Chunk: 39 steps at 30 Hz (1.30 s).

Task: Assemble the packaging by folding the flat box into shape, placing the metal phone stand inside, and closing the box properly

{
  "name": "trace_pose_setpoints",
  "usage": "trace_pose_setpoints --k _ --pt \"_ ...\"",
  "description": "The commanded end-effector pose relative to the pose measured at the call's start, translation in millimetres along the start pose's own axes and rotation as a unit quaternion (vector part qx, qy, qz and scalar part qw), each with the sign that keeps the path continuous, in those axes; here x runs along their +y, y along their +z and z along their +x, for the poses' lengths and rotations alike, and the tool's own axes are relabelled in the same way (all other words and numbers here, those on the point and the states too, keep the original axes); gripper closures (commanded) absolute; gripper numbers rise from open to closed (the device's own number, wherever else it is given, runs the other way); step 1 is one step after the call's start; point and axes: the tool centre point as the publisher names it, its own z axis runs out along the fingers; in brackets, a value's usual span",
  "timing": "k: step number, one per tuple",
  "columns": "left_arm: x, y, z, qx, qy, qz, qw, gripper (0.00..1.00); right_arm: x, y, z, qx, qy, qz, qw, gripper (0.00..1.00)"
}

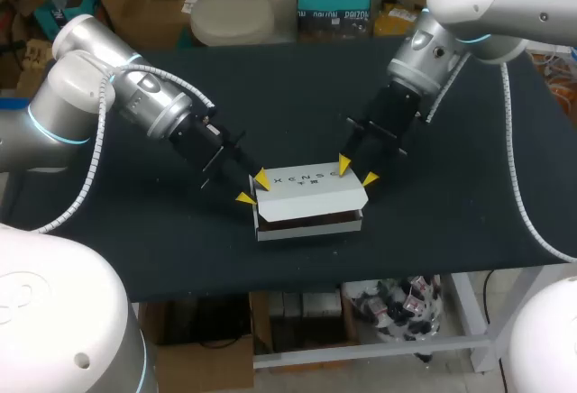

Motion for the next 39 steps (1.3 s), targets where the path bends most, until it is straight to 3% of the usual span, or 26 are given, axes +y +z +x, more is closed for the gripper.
trace_pose_setpoints --k 1,9,17,27,39 --pt "1.1 1.1 1.7 -0.002 -0.001 0.001 1.0 0.62 -6.0 2.5 2.5 0.0 0.0 -0.008 1.0 0.49" --pt "1.2 1.1 1.7 0.0 -0.002 0.001 1.0 0.63 -6.5 2.4 5.1 0.002 0.001 -0.009 1.0 0.5" --pt "1.4 0.1 1.2 0.002 -0.003 0.002 1.0 0.64 -8.9 -2.8 2.1 -0.004 0.003 -0.013 1.0 0.44" --pt "3.0 -0.1 2.5 0.001 -0.002 0.003 1.0 0.64 -9.2 -4.2 1.4 -0.001 0.004 -0.016 1.0 0.49" --pt "5.2 0.7 7.7 -0.004 -0.002 -0.001 1.0 0.65 -9.3 -1.4 6.4 -0.003 0.002 -0.014 1.0 0.47"
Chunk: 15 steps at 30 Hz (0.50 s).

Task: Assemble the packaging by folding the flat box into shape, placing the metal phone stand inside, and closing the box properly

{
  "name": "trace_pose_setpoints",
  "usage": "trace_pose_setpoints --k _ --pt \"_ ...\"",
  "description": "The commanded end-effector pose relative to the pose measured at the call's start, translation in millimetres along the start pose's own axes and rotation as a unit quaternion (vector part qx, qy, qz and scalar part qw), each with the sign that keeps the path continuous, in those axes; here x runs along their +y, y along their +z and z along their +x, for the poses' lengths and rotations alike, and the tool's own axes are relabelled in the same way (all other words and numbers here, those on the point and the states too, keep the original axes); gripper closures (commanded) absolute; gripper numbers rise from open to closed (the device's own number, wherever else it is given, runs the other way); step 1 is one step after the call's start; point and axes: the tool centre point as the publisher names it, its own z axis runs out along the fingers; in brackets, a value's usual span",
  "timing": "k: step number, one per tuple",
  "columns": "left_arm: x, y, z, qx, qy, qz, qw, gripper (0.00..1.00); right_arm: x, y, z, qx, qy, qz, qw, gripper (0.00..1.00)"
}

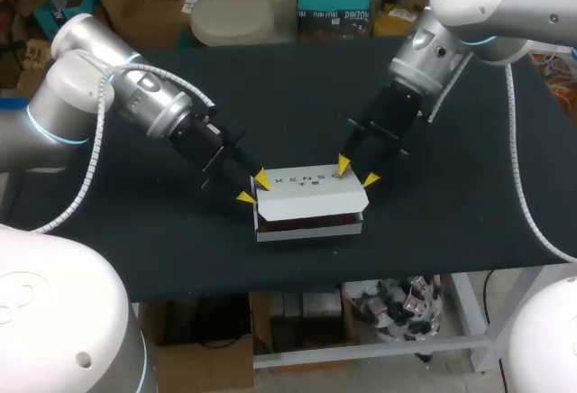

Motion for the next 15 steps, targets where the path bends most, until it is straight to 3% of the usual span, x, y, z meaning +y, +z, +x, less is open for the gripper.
trace_pose_setpoints --k 1,15 --pt "0.9 0.8 5.1 -0.006 -0.001 -0.001 1.0 0.65 -0.7 -1.6 4.5 0.0 0.0 -0.001 1.0 0.47" --pt "1.1 1.4 7.4 -0.01 -0.007 -0.008 1.0 0.69 1.3 -6.8 7.2 0.013 0.011 0.0 1.0 0.47"
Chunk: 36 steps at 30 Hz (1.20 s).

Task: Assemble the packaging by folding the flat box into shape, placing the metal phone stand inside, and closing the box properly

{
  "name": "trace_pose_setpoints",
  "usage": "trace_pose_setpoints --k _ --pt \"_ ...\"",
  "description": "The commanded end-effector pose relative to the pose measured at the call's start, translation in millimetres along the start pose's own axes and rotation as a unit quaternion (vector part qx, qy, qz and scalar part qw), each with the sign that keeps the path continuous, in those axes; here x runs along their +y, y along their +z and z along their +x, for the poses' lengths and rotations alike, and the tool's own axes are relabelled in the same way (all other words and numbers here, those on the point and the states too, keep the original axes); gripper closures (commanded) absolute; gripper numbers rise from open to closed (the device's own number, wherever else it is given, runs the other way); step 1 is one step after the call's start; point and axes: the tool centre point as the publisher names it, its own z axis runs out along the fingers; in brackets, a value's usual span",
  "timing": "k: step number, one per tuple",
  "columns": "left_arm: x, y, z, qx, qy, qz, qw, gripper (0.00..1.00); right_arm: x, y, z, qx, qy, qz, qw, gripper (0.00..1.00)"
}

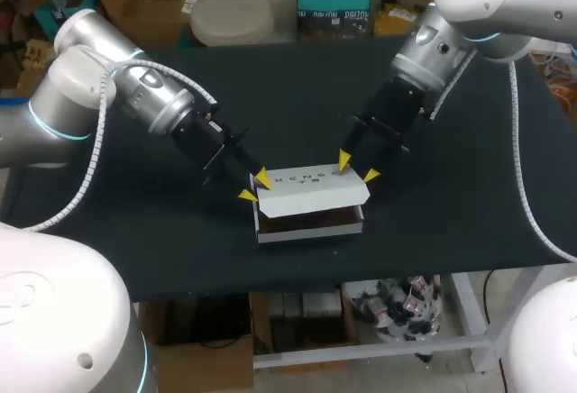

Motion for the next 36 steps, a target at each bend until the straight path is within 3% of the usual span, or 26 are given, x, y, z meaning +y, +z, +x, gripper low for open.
trace_pose_setpoints --k 1,9,20,30,36 --pt "-1.9 1.9 3.7 -0.004 -0.001 -0.004 1.0 0.69 1.8 1.7 2.8 0.001 0.002 0.004 1.0 0.47" --pt "-2.6 2.1 0.5 -0.002 -0.003 -0.005 1.0 0.67 1.8 3.6 -1.8 -0.003 0.002 0.004 1.0 0.41" --pt "-2.6 1.9 -1.1 0.001 -0.003 -0.005 1.0 0.67 3.2 7.7 -6.4 -0.002 0.002 0.005 1.0 0.42" --pt "-3.0 4.6 2.6 -0.004 -0.002 -0.009 1.0 0.68 -0.3 9.0 -0.6 0.015 0.004 0.001 1.0 0.4" --pt "-1.2 3.1 6.6 -0.008 -0.004 -0.014 1.0 0.69 -0.4 3.0 5.1 0.028 0.015 0.006 0.999 0.44"
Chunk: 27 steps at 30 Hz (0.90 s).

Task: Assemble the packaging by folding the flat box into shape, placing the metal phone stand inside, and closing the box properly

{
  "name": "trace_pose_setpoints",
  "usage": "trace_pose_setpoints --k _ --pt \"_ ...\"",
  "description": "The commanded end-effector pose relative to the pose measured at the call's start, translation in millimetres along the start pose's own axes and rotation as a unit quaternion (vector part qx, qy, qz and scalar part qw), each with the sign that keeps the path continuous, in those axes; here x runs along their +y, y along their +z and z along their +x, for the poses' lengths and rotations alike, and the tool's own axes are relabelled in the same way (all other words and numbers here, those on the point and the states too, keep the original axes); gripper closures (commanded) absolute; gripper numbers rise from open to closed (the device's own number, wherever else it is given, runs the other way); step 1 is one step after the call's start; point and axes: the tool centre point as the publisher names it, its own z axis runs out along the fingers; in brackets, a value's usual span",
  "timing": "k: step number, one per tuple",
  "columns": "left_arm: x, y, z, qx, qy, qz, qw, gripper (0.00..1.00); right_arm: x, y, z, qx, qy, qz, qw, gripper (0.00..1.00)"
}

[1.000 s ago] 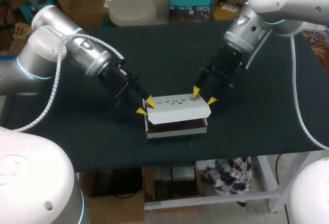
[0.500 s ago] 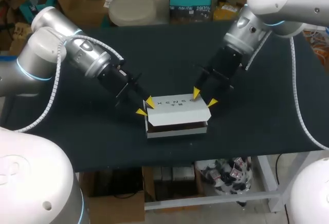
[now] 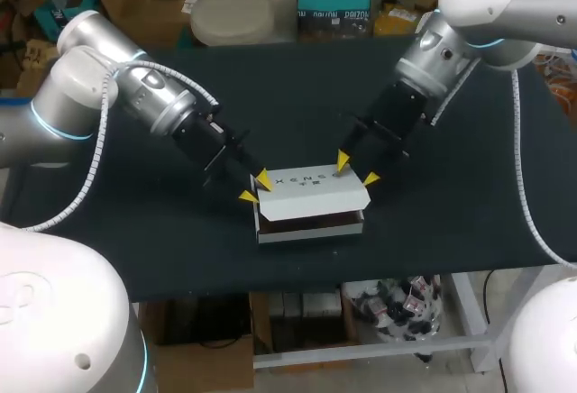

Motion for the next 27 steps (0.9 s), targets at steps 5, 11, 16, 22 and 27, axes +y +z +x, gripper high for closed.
trace_pose_setpoints --k 5,11,16,22,27 --pt "-1.0 -2.2 8.7 -0.004 -0.01 -0.017 1.0 0.7 -0.5 -4.8 8.3 0.009 0.013 0.012 1.0 0.46" --pt "-1.6 -4.8 10.4 -0.004 -0.02 -0.026 0.999 0.71 -0.3 -8.3 12.0 0.014 0.025 0.023 0.999 0.47" --pt "-2.0 -6.3 11.3 -0.002 -0.026 -0.038 0.999 0.7 1.8 -10.2 13.9 0.015 0.035 0.033 0.999 0.49" --pt "-1.8 -6.4 13.6 -0.005 -0.039 -0.047 0.998 0.71 3.7 -12.0 16.7 0.017 0.043 0.043 0.998 0.5" --pt "-0.1 -6.4 15.4 -0.007 -0.041 -0.049 0.998 0.71 3.3 -13.1 19.2 0.019 0.045 0.045 0.998 0.51"
